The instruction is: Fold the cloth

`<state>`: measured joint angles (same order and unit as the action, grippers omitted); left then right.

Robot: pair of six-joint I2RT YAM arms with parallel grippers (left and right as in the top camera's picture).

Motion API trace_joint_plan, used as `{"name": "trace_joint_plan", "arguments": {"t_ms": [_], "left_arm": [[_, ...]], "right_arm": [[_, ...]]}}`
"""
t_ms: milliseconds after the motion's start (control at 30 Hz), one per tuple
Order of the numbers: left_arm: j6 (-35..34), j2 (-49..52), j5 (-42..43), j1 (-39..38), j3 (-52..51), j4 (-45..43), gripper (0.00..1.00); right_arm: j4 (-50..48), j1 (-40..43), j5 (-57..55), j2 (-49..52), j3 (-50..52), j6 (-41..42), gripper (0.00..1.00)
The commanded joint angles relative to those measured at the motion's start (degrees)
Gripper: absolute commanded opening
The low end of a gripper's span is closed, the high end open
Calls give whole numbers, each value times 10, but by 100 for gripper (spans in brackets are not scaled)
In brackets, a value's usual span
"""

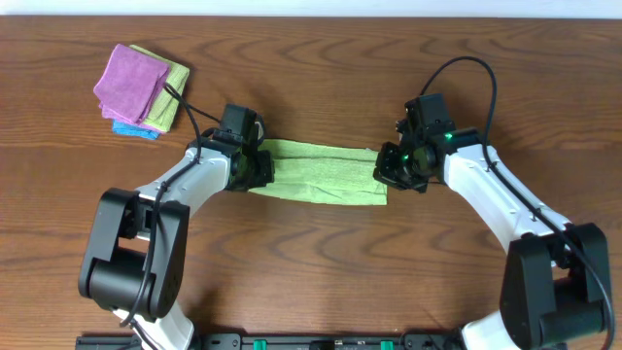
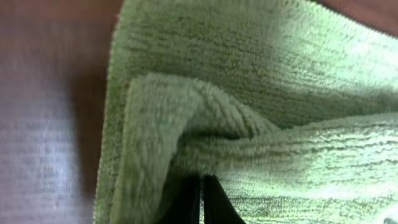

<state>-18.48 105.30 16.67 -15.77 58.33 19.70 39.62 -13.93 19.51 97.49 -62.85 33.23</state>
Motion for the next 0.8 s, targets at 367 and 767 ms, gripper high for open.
{"name": "trace_joint_plan", "arguments": {"t_ms": [367,767], "left_arm": [[-47,5,-14,-2,0,-31,6],[-47,-8,-46,-2,0,-102,6]], "right_arm": [[-2,-4,0,4,-9,-31,2],[-2,-8,0,4,-9,-32,1]]}}
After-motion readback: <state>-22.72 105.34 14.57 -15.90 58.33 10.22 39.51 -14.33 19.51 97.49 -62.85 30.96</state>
